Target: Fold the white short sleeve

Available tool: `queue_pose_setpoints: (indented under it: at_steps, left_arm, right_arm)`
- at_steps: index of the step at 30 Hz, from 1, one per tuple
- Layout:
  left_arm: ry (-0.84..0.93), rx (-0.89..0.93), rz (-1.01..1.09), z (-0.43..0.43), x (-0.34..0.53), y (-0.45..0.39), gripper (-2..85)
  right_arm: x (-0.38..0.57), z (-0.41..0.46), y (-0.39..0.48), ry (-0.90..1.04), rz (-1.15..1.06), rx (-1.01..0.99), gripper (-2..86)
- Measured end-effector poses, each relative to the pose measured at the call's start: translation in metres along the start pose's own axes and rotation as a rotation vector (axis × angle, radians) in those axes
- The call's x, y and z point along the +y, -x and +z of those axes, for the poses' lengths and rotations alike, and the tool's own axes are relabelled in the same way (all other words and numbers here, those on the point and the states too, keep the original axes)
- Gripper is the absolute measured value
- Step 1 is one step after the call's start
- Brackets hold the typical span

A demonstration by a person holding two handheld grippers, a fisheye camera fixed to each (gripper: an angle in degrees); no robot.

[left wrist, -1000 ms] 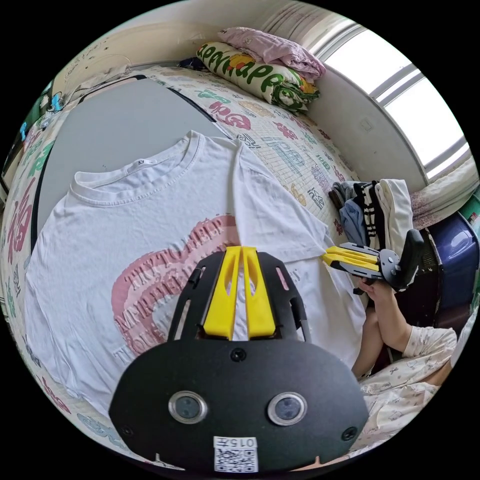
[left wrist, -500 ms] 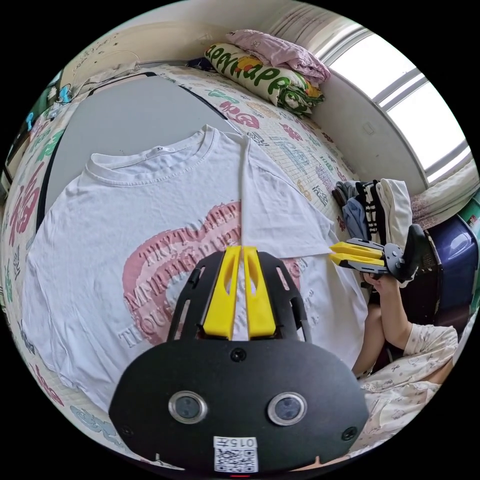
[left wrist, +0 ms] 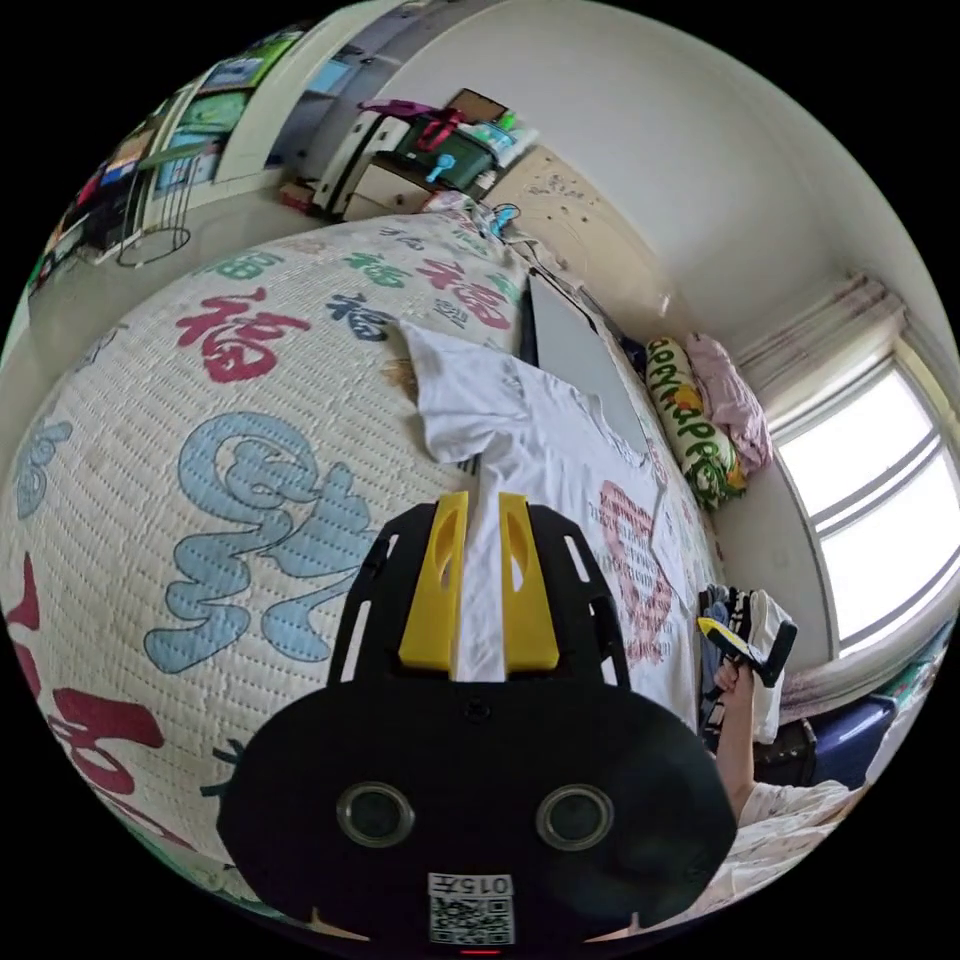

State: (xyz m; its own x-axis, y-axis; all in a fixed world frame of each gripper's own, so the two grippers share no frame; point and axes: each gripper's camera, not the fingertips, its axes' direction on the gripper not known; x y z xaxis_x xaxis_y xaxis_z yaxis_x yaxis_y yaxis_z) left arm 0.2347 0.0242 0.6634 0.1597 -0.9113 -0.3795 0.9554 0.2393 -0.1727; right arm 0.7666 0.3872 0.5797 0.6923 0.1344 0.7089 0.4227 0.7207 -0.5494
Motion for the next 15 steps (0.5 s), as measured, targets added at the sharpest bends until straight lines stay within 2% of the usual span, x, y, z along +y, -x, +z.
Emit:
queue_pose_setpoints:
  at_steps: [7, 12, 15]
  left_arm:
    - [-0.025, 0.163, -0.051, 0.024, 0.018, 0.075, 9.5]
    - [0.05, 0.255, -0.053, 0.027, 0.035, 0.105, 1.3]
    - [-0.035, 0.243, -0.061, 0.004, 0.054, 0.116, 0.0]
  right_arm:
    - [0.021, 0.087, 0.108, 0.007, -0.165, -0.124, 5.1]
    - [0.03, 0.237, 0.202, 0.039, -0.245, -0.142, 6.2]
    - [0.018, 0.332, 0.245, 0.103, -0.267, -0.112, 7.4]
